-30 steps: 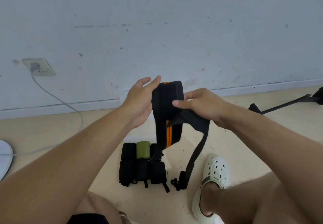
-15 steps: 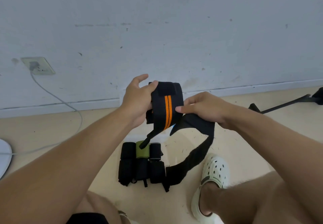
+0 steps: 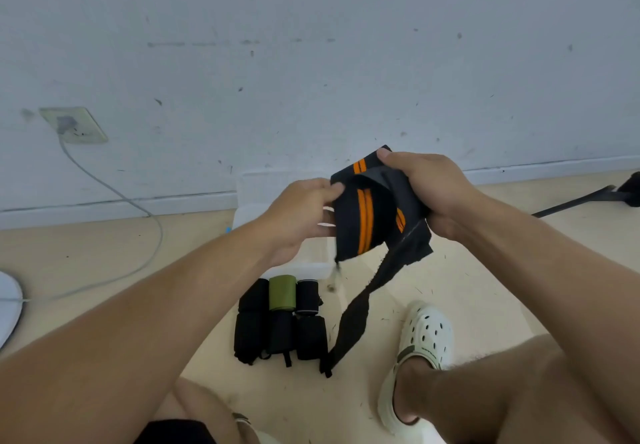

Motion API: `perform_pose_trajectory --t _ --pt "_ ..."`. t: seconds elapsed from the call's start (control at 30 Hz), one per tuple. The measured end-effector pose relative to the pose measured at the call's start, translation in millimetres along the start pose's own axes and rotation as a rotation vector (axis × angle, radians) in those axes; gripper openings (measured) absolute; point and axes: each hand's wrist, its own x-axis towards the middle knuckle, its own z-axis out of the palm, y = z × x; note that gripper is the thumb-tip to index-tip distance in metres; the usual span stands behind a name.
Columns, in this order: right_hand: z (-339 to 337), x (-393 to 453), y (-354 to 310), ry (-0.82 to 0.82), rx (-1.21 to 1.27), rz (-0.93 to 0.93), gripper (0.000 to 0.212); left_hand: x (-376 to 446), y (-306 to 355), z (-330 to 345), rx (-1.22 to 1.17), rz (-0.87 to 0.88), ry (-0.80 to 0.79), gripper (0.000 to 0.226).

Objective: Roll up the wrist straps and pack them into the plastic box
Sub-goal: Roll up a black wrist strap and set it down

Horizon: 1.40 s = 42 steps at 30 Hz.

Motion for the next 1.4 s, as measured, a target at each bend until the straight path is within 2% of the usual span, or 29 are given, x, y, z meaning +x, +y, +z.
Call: perform_pose_trajectory --t 0.13,0.23,0.47,0.53,0.63,0.7,0.97,1.07,1.17,1.4 --pt "-2 -4 1 -0.175 -0.208 -0.007 0.031 7 2 0 -0.131 0.005 0.211 0.028" --pt "0 -6 5 -0.247 -0.36 -0.015 0.036 8 3 -3 -0.215 -0.015 0.236 0.021" --pt "-1 -3 6 -0.126 -0.468 -0.08 0.046 11 4 -4 -0.388 0.005 0.232 0.022" --pt "0 -4 5 -0.111 -0.49 -0.1 0.043 12 4 -3 -0.404 0.009 0.305 0.022" --pt "-1 -5 4 -0.096 -0.529 -0.119 0.036 20 5 -12 -0.416 0.035 0.501 0.018" --pt "-3 -6 4 -0.118 -0.543 -0.126 0.034 21 8 -20 -0.437 0.057 0.55 0.019" --pt "5 -16 -3 -0.195 -0.249 -0.254 0.015 19 4 -10 -0.339 0.086 0.434 0.019" --pt "8 -17 -3 -0.23 -0.287 -0.287 0.016 20 3 -7 -0.339 0.081 0.39 0.023" --pt "7 -15 0 -0.266 -0.376 -0.237 0.021 19 3 -5 -0.331 0.09 0.352 0.024" --pt "6 -5 12 -0.183 -0.47 -0.195 0.017 15 5 -3 -0.342 0.13 0.28 0.022"
